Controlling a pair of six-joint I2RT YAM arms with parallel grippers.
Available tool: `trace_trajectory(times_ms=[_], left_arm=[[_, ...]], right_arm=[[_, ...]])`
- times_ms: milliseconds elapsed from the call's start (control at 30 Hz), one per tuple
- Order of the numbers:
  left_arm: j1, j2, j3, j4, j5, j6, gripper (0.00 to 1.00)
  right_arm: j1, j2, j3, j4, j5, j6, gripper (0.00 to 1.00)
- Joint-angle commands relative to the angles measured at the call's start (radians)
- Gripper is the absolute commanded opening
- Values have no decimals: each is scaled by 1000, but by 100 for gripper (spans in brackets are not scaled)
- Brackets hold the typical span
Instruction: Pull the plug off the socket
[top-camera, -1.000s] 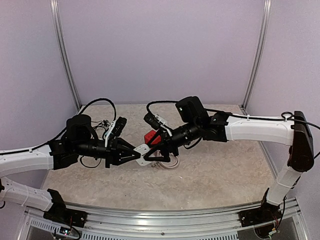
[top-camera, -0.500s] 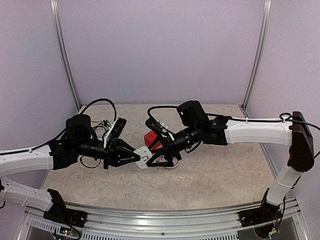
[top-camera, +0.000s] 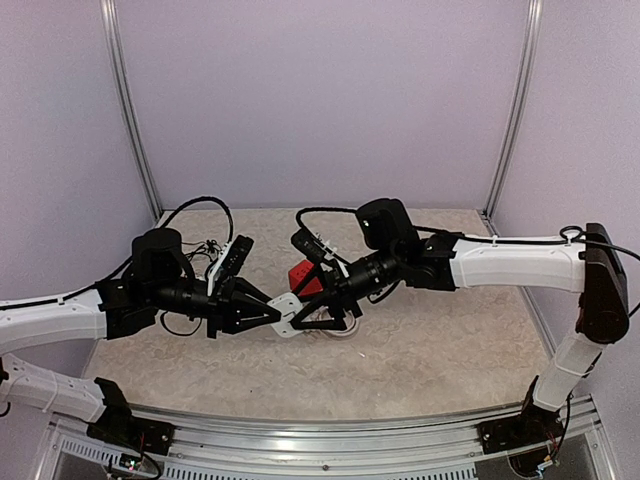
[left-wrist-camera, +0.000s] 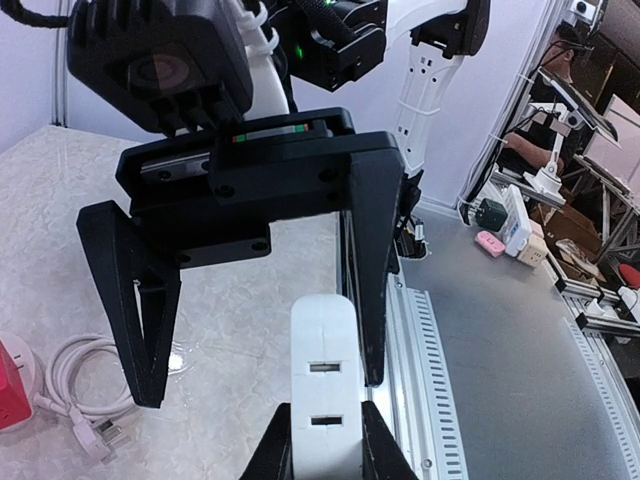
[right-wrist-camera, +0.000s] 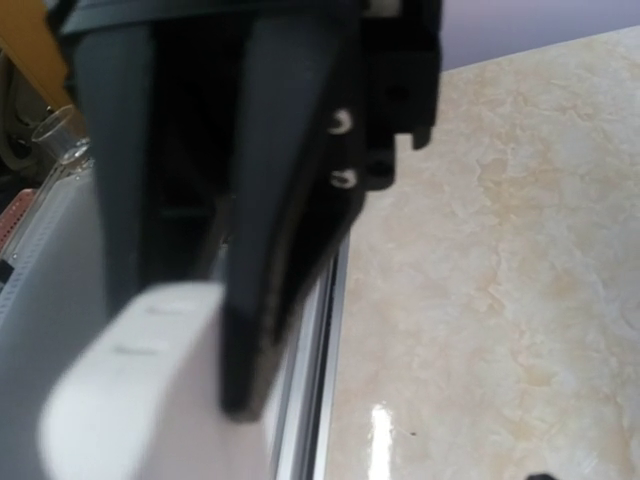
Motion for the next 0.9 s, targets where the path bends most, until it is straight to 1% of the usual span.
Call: trace_trajectory(times_ms=[0,600,867], left_arm=[[-13,10,43,-7,24,20,0],[-20,16,48,5,55,24,0],[16,21,28,-14,26,34,0]], right_arm=[[-4,27,32,19,27,20,87],[-29,111,24,92,-35,51,86],[-28,54,8,105,-67,57,87]])
